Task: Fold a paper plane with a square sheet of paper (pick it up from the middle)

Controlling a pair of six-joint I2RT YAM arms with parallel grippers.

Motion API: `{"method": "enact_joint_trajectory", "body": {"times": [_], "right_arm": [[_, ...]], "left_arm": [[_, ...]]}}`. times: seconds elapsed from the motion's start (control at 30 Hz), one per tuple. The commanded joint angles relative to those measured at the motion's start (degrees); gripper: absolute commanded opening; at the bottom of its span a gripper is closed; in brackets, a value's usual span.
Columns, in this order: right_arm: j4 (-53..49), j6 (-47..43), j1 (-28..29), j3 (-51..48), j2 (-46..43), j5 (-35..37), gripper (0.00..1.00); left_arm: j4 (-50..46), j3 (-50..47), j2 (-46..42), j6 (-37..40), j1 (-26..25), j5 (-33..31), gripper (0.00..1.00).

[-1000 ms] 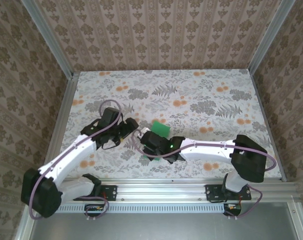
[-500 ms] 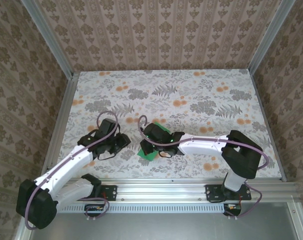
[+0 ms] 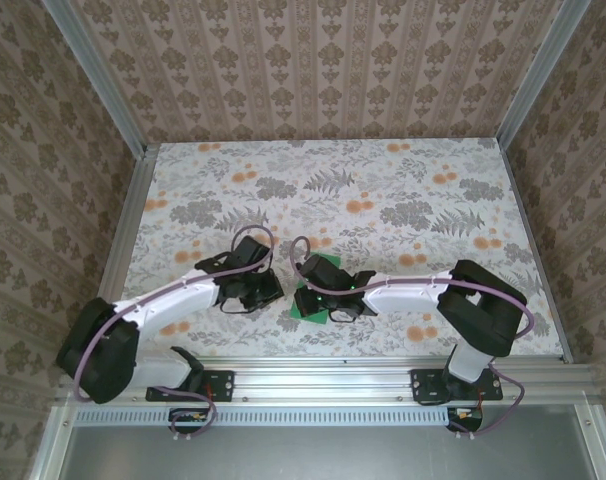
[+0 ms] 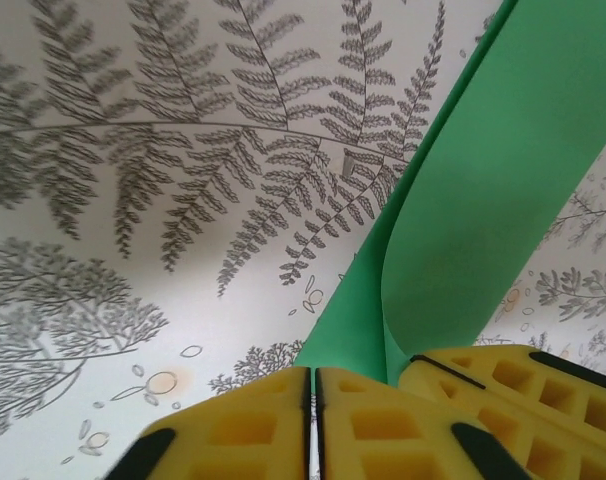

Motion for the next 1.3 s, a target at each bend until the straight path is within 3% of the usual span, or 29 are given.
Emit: {"method": "enact_joint_trajectory", "body": {"times": [0.0, 0.4, 0.77, 1.27], "right_arm": [[3.04, 2.46, -0.82, -1.53, -1.85, -1.86, 0.0], [6.47, 4.98, -2.29, -3.67, -2.99, -3.19, 0.0], [6.87, 5.07, -2.45, -3.84, -3.11, -3.2, 0.0], [7.4, 5.68, -2.69, -4.02, -3.4, -3.12, 0.0]], "left_arm": [[1.45, 2.32, 2.21, -0.71, -1.68, 1.26, 0.07], [9.74, -0.76, 5.4, -6.73, -4.72, 2.98, 0.04], [8.72, -2.38, 5.27, -10.7, -6.94, -1.45, 0.0], [12.54, -3.72, 5.92, -11.44, -7.91, 0.35, 0.0]]}}
